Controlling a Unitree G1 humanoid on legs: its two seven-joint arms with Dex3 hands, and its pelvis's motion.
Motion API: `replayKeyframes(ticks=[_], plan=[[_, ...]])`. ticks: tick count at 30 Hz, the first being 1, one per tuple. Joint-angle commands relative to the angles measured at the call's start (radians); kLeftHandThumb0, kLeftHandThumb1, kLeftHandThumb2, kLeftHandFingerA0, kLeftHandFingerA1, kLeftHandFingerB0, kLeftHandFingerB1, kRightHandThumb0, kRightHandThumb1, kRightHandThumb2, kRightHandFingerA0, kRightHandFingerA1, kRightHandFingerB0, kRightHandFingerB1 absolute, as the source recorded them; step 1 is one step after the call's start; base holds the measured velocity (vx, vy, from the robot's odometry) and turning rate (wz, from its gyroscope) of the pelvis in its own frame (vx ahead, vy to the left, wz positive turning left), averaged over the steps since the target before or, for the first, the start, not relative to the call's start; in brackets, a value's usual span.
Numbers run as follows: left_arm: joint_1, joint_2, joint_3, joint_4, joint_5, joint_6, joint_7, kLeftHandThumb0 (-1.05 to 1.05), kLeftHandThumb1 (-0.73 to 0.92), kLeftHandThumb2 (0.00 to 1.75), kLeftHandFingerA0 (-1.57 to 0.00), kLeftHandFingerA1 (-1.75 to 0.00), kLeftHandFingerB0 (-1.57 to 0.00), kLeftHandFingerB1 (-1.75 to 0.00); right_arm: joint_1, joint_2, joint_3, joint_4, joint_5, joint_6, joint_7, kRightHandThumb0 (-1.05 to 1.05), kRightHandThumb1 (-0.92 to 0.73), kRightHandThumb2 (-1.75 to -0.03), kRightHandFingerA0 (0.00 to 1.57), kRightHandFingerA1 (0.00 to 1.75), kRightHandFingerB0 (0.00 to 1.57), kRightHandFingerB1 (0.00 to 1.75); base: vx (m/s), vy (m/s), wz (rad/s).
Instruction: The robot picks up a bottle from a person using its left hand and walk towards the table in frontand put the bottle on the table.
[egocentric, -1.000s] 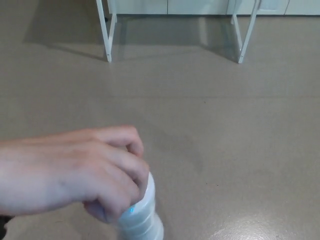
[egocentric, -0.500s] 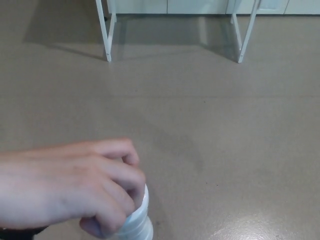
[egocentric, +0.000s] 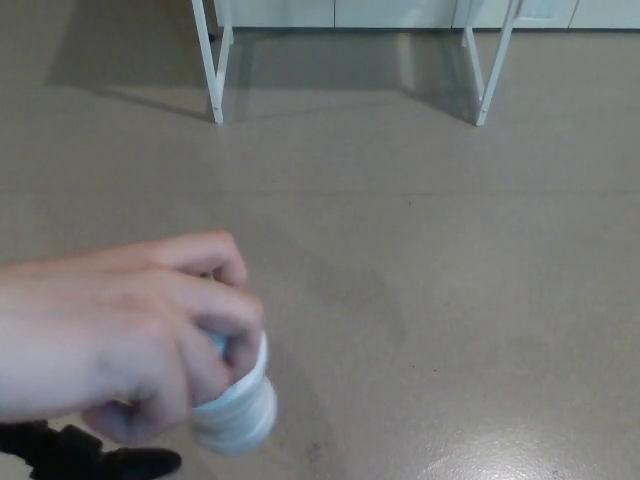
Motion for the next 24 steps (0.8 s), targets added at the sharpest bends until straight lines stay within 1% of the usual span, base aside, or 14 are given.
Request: replayKeyframes(ticks=[1,2,3,4,8,11,14,15,17,18,19,20,21,24], plan=[[0.014,0.173,-0.040,-0.203,-0.199,0.247,-0.197,-0.57,0.34,0.79,0.00,-0.37,0.00,-0.15,-0.018,-0.029,0.009,0.020,-0.006,0.029,0.013,-0.47,-0.73,-0.62,0.61,0.44,0.47,0.38,0.00,0.000,0.00],[0.011,0.182,-0.041,-0.208,-0.198,0.257,-0.193,-0.57,0.34,0.80,0.00,-0.39,0.00,-0.15,-0.019,-0.029,0.010,0.020,-0.004,0.030,0.015,-0.52,-0.60,-0.87,0.53,0.56,0.43,0.51,0.00,0.000,0.00],[0.011,0.185,-0.041,-0.210,-0.199,0.261,-0.191,-0.57,0.34,0.80,0.00,-0.39,0.00,-0.15,-0.019,-0.029,0.010,0.020,-0.003,0.031,0.015,-0.52,-0.60,-0.87,0.53,0.56,0.43,0.51,0.00,0.000,0.00],[0.008,0.189,-0.043,-0.210,-0.200,0.261,-0.194,-0.58,0.34,0.80,0.00,-0.39,0.00,-0.14,-0.021,-0.029,0.010,0.021,-0.002,0.034,0.016,-0.47,-0.73,-0.62,0.60,0.43,0.48,0.38,0.00,0.000,0.00],[-0.024,0.175,-0.077,-0.207,-0.185,0.283,-0.179,-0.72,0.40,0.58,-0.07,-0.39,0.00,-0.15,-0.026,-0.030,0.007,0.021,0.003,0.036,0.021,-0.47,-0.73,-0.62,0.60,0.43,0.48,0.38,0.00,0.000,0.00],[-0.034,0.125,-0.113,-0.227,-0.133,0.328,-0.098,-0.66,0.34,0.69,-0.07,-0.44,-0.03,-0.09,-0.023,-0.029,0.004,0.022,0.006,0.032,0.026,-0.47,-0.72,-0.60,0.60,0.42,0.48,0.37,0.00,0.000,0.00],[-0.040,0.049,-0.145,-0.241,-0.089,0.365,-0.015,-0.68,0.42,0.56,-0.16,-0.40,0.00,-0.19,-0.021,-0.030,0.007,0.022,0.003,0.029,0.025,-0.47,-0.73,-0.61,0.60,0.43,0.50,0.38,0.00,0.000,0.00],[-0.053,-0.037,-0.184,-0.243,-0.059,0.386,0.063,-0.59,0.37,0.72,-0.14,-0.48,-0.03,-0.17,-0.022,-0.029,0.009,0.022,0.001,0.025,0.027,-0.48,-0.72,-0.60,0.60,0.43,0.50,0.37,0.00,0.000,0.00],[-0.059,-0.098,-0.207,-0.231,-0.012,0.365,0.099,-0.57,0.48,0.55,-0.28,-0.43,-0.04,-0.23,-0.023,-0.029,0.012,0.022,-0.002,0.025,0.024,-0.48,-0.73,-0.60,0.60,0.42,0.50,0.37,0.00,0.000,0.00],[-0.074,-0.160,-0.265,-0.227,0.100,0.372,0.170,-0.51,0.66,0.60,-0.91,-0.53,-0.21,-0.28,-0.028,-0.025,0.015,0.023,-0.004,0.034,0.024,-0.47,-0.73,-0.60,0.60,0.41,0.50,0.37,0.00,0.000,0.00],[-0.078,-0.183,-0.283,-0.230,0.125,0.392,0.190,-0.43,0.73,0.63,-1.05,-0.54,-0.32,-0.31,-0.029,-0.023,0.016,0.023,-0.004,0.034,0.024,-0.46,-0.73,-0.60,0.60,0.41,0.51,0.37,0.00,0.000,0.00],[-0.079,-0.195,-0.289,-0.232,0.135,0.401,0.195,-0.43,0.73,0.63,-1.05,-0.54,-0.32,-0.31,-0.030,-0.022,0.016,0.022,-0.003,0.034,0.024,-0.46,-0.73,-0.60,0.60,0.41,0.51,0.37,0.00,0.000,0.00],[-0.081,-0.248,-0.322,-0.198,0.148,0.373,0.217,-0.31,0.81,0.64,-1.15,-0.92,-0.61,-0.41,-0.026,-0.024,0.021,0.019,-0.007,0.026,0.024,-0.48,-0.74,-0.62,0.61,0.43,0.50,0.39,0.00,0.000,0.00],[-0.076,-0.284,-0.352,-0.187,0.185,0.385,0.232,-0.31,0.80,0.64,-1.23,-1.06,-0.66,-0.46,-0.025,-0.028,0.024,0.018,-0.009,0.022,0.021,-0.48,-0.74,-0.63,0.61,0.43,0.51,0.39,0.00,0.000,0.00]])
